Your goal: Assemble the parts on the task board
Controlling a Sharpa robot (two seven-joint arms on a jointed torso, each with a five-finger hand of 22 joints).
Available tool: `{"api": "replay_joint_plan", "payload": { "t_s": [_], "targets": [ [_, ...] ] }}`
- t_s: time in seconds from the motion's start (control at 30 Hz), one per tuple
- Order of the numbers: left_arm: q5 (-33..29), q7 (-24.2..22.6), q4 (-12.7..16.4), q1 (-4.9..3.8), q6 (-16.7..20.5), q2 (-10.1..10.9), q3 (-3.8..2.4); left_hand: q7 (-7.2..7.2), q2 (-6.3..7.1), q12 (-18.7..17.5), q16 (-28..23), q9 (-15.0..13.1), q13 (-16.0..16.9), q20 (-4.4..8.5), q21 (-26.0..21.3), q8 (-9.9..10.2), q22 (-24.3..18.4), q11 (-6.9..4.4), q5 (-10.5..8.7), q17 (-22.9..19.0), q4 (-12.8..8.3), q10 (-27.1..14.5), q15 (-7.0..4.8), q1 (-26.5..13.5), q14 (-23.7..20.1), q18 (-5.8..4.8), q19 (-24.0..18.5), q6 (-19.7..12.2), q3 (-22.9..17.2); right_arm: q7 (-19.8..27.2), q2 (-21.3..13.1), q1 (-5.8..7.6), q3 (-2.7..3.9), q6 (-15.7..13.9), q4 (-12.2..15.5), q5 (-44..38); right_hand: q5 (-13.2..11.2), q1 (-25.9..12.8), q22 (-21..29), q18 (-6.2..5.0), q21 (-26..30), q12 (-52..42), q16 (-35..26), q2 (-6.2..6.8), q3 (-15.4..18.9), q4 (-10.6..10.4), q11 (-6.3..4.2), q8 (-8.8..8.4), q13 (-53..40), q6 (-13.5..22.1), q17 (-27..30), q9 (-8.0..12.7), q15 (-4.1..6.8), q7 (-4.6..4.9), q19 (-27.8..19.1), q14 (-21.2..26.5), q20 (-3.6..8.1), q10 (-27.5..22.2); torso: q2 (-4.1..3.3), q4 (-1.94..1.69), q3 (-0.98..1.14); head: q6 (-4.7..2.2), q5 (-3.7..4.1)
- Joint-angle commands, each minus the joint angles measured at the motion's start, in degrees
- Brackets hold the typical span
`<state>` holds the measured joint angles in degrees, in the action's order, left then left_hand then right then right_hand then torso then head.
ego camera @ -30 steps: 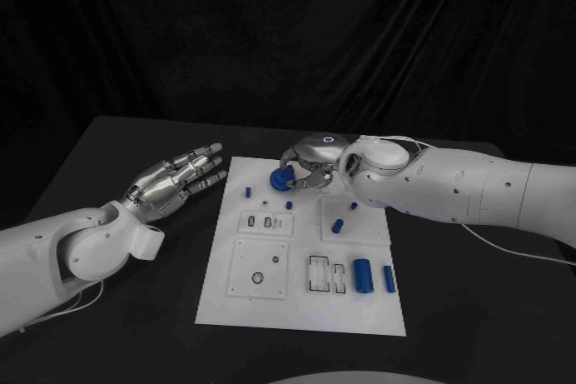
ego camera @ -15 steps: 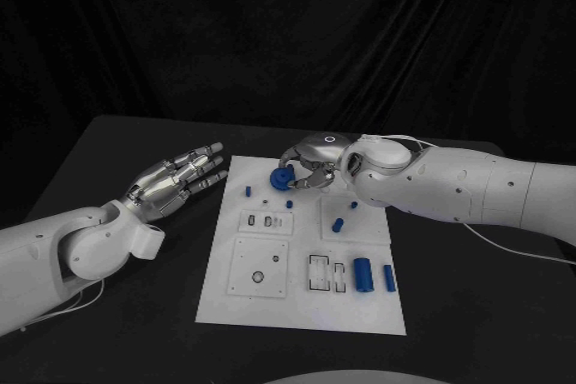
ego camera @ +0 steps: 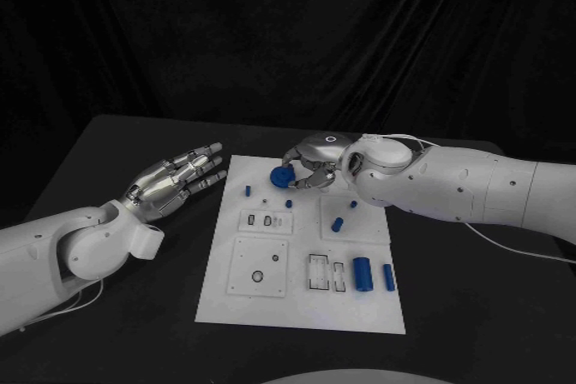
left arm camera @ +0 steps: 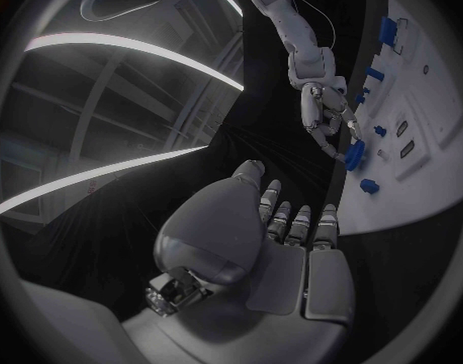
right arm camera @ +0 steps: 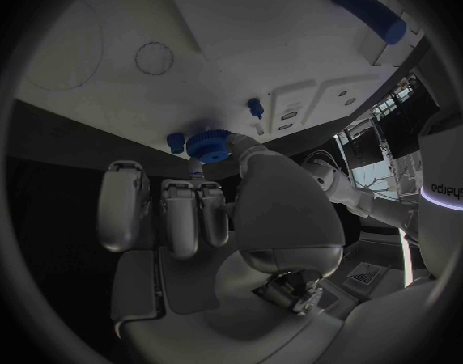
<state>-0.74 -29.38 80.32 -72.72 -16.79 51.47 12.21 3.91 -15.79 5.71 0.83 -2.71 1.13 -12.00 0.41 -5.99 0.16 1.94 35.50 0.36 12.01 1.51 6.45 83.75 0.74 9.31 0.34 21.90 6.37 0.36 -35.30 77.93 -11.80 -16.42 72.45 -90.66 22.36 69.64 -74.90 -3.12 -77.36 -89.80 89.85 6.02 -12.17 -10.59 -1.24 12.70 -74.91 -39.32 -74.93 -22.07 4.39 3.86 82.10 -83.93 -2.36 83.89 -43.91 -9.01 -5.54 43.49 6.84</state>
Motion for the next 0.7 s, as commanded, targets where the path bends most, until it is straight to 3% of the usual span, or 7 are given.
{"api": "replay_joint_plan", "payload": {
  "t_s": [0.03, 0.43, 0.7],
  "targets": [
    [0.1, -0.4, 0.1, 0.09, -0.9, -0.1, -0.05, 0.10, -0.09, -0.4, -0.3, 0.0, 0.0, -0.06, -0.2, -0.2, 0.0, 0.34, 0.38, -0.1, 0.1, 0.1, -0.13, 0.5, -0.2, 0.53, -0.1, -0.4, -0.4, -1.0, -0.2, -0.08, -0.06, 1.2, 0.2, -0.1, 0.1, 0.0, -8.7, -0.30, 0.3, -0.2, 0.2, -0.59, 0.4, -0.1, 0.32, 0.25, -15.1, -0.7, -15.1, 0.1, -0.39, -0.02, -0.4, -6.1, -0.11, 6.1, -0.02, 0.02, -0.01, 0.01, -0.08],
    [0.1, -0.3, -0.1, 0.15, -0.9, -0.1, -0.05, 0.15, -0.14, -0.4, -0.3, 0.0, 0.0, -0.07, -0.2, -0.2, 0.0, 0.40, 0.40, -0.1, 0.1, 0.1, -0.12, 0.4, -0.2, 0.52, -0.1, -0.5, -0.5, -0.6, -0.9, -0.10, -0.06, 0.6, 0.7, -0.1, 0.2, -0.1, -8.6, -0.35, 0.6, -0.2, 0.2, -0.70, 0.4, -0.1, 0.31, 0.29, -15.1, -1.1, -15.1, 0.2, -0.42, -0.11, -0.6, -6.1, -0.14, 6.1, 0.00, -0.01, -0.01, 0.07, -0.06],
    [0.1, -0.2, -0.1, 0.19, -0.9, 0.0, -0.05, 0.17, -0.21, -0.4, -0.3, 0.0, 0.0, -0.07, -0.2, -0.3, 0.0, 0.42, 0.43, -0.1, 0.0, 0.1, -0.13, 0.4, -0.2, 0.52, -0.1, -0.5, -0.7, 0.0, -1.3, -0.12, -0.06, 0.2, 1.5, -0.1, 0.5, 0.6, -8.7, -0.38, 0.7, -0.2, 0.2, -0.78, 0.2, 0.4, -0.14, 0.06, -15.1, -1.3, -15.1, 0.6, -0.18, -0.79, -0.6, -6.1, -0.05, 6.1, 0.01, 0.00, -0.01, 0.09, -0.02]
  ]
}}
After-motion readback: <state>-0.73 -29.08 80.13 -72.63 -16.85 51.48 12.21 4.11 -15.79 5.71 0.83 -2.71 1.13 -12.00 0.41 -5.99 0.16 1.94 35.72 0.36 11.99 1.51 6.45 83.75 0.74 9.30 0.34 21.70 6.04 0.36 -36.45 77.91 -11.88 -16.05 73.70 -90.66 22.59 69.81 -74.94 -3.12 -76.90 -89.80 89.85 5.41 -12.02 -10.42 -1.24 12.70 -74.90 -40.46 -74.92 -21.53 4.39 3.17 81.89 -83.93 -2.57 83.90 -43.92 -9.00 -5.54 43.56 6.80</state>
